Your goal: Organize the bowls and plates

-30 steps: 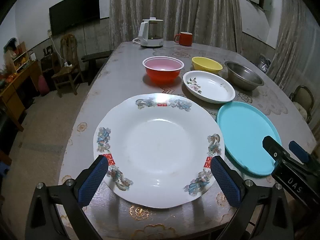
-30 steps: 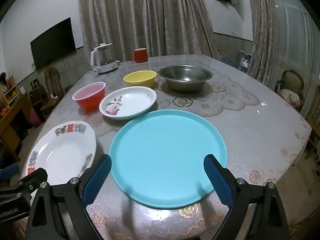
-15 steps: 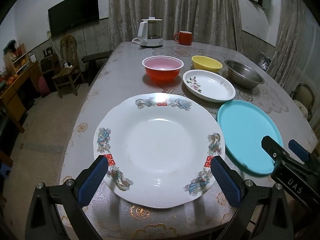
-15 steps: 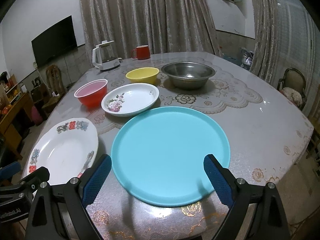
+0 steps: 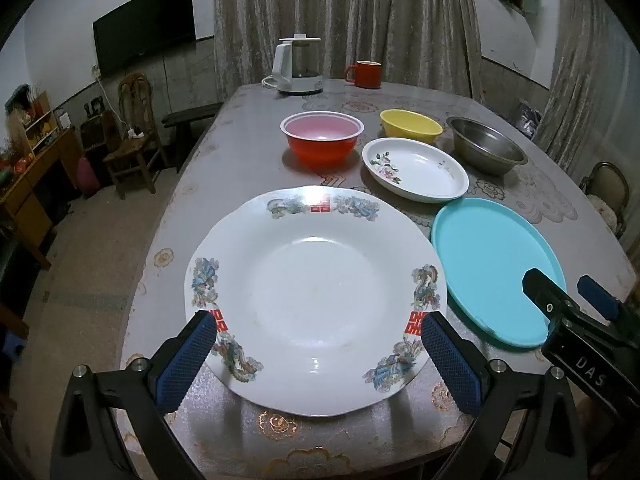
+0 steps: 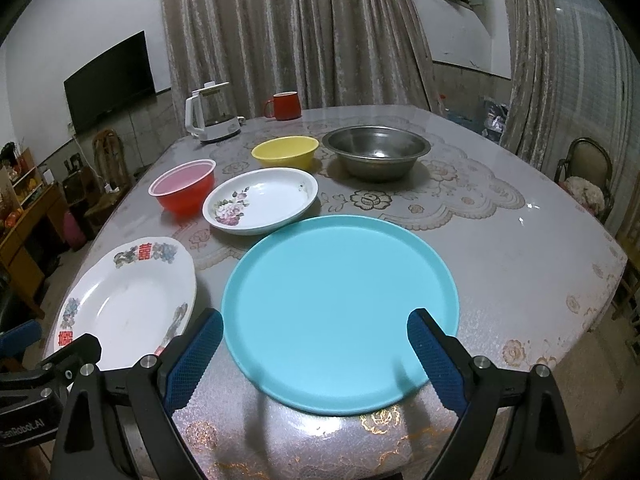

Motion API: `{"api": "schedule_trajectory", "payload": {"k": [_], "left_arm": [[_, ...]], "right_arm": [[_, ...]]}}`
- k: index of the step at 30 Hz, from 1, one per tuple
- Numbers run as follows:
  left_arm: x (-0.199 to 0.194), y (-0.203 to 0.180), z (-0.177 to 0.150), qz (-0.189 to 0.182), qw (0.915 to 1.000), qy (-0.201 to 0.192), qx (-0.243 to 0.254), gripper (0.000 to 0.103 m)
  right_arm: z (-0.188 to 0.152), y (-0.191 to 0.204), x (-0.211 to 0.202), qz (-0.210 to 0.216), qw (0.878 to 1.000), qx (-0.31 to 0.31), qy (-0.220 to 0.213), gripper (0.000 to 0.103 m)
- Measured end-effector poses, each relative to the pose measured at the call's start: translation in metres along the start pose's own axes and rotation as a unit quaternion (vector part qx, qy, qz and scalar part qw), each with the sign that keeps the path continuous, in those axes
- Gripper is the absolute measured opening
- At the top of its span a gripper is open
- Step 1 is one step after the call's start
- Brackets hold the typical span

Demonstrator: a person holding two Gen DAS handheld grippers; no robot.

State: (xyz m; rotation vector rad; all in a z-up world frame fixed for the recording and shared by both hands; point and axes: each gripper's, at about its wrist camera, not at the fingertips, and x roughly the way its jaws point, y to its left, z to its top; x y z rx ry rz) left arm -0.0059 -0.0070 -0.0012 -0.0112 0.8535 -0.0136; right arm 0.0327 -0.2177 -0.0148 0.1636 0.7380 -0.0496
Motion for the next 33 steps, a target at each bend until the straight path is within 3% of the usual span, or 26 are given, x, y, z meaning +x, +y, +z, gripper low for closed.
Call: {"api": "schedule_trajectory", "payload": {"k": [33], "left_arm": [[-0.0002,0.0016,-0.0024,0.001,1.0,0.003,-0.001,0.103]], "right_arm": [[-0.0018,0.0027,-0.003,-0.005,1.0,-0.018,-0.009,0.095]]}}
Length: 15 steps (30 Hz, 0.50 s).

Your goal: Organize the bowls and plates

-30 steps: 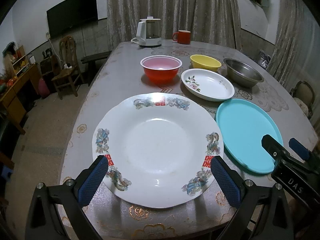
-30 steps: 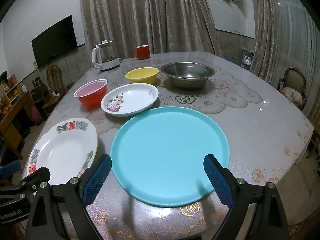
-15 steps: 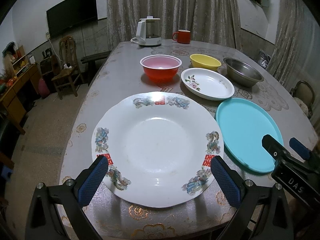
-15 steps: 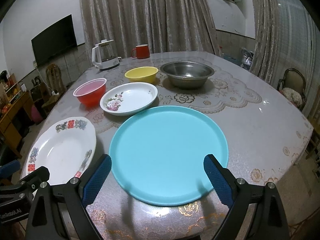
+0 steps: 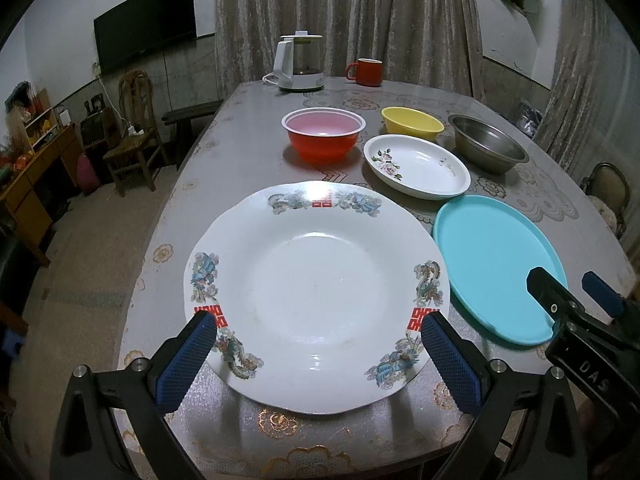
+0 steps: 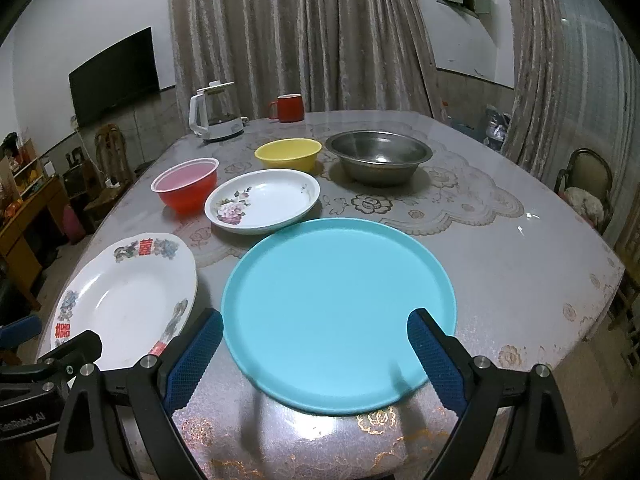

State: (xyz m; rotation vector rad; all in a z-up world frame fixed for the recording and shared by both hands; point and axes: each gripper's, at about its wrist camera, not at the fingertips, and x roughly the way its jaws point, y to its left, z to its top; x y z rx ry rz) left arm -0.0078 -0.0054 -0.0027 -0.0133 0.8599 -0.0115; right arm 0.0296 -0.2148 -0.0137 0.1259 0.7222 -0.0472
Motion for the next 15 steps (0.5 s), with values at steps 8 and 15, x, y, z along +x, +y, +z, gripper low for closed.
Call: {"api": "schedule_trajectory", "payload": {"k": [8,15], "left_arm": [[0.0007,0.0015,-0.0002,0.0,1.0,0.002,-0.002,0.103],[0.002,0.0039,0.0006,-0.002,1.0,0.004,-0.005,0.103]], "right_arm": [[-0.0003,0.0002,0.0003,0.003,1.0,0.002,0.0,0.095],[-0.0003,-0.0009,0.0011,0.002,1.0,0.004,0.002,0.095]]}}
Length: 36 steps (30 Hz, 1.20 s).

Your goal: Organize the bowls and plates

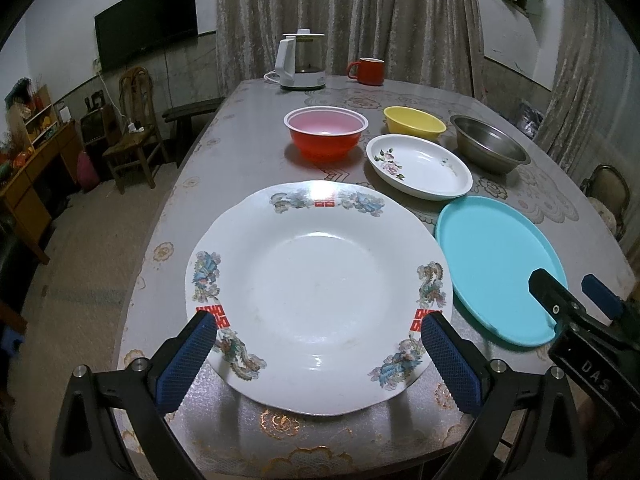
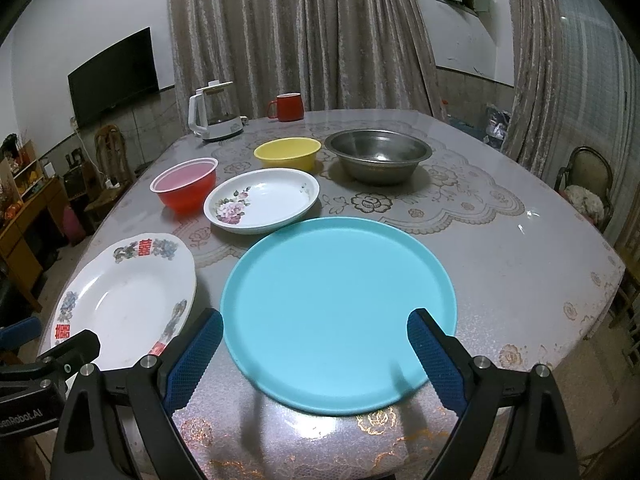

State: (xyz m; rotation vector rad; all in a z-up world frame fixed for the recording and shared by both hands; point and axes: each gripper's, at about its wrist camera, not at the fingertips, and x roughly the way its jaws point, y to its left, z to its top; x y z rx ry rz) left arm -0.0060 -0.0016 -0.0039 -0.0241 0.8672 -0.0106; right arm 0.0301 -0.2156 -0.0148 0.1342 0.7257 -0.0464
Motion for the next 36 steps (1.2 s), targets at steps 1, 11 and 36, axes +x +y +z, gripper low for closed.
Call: {"api": "schedule_trajectory", "payload": {"k": [1,11,36], "left_arm": [[0.0,0.001,0.0,0.0,1.0,0.0,-0.001,0.103],[0.002,0.012,0.006,0.001,0.9998,0.001,-0.018,0.103],[0.015,0.121,0.017,-0.158,0.9659,-0.016,-0.204,0.103]], "right_arm": [[0.0,-0.001,0.0,0.004,1.0,0.002,-0.001,0.095],[0.003,-0.001,-0.006,0.048,0.998,0.009,-0.045,0.103],[0.008,0.027,0.019,0.17,0.984,-0.054,0.013,0.082]]}}
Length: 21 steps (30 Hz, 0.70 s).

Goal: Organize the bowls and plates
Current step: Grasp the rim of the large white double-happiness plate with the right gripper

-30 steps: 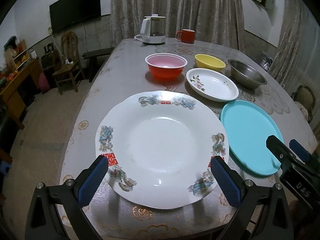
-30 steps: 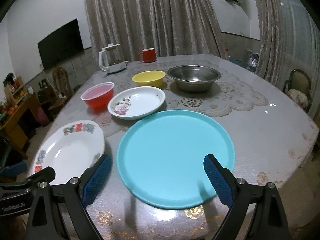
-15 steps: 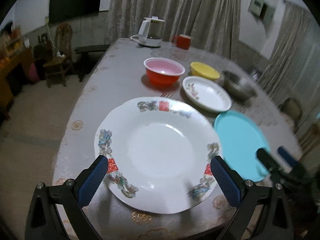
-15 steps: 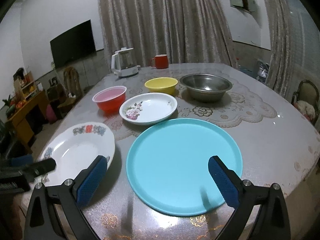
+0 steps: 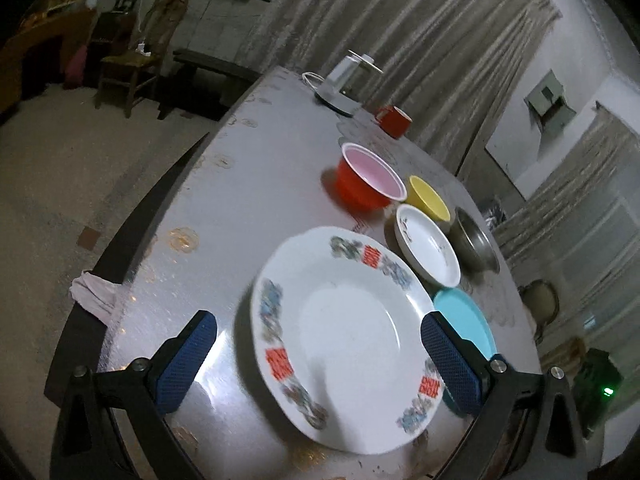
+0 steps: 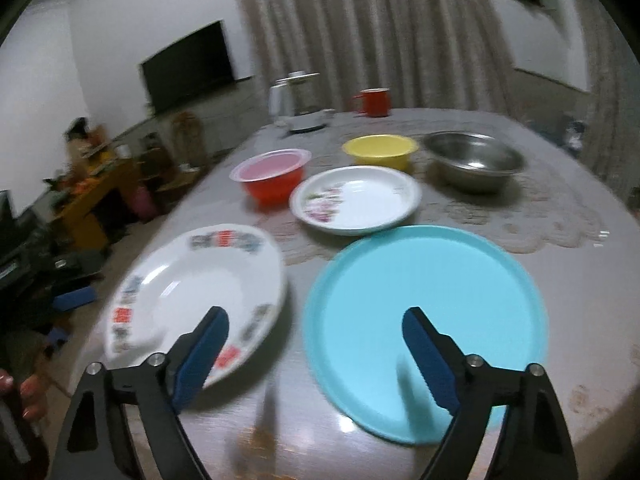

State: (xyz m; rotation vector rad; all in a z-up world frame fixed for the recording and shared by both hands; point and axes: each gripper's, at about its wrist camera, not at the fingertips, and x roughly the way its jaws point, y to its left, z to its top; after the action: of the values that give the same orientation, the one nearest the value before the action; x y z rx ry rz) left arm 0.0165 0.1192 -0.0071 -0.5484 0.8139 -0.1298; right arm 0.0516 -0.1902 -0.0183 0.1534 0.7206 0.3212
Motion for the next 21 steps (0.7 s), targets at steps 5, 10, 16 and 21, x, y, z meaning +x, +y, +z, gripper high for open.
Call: {"api": "schedule_trajectory", "payload": {"k": [5,10,16,21], "left_arm": [[0.005,0.013,0.002,-0.044,0.999,-0.008,0.005,0.103],[0.01,0.017,-0.001,-0.074,0.9972,-0.004,0.008,0.103],[0.018,0.028,-0.001,-0.038,0.9992,0.006,-0.004,0.102],[0.022,0.03,-0.004,-0.042,0.9991,0.008,0.004,0.096]], "right_arm": [[0.004,0.008,0.022,0.054,0.998,-0.009,0.023,0.073],[0.007,0.012,0.037,0.072,0.997,-0.018,0.038,0.066],[0.014,0.016,0.06,0.079,0.995,-0.011,0.061,0.055],[0.014,0.018,0.078,0.09,0.993,-0.009,0.079,0.049]]}}
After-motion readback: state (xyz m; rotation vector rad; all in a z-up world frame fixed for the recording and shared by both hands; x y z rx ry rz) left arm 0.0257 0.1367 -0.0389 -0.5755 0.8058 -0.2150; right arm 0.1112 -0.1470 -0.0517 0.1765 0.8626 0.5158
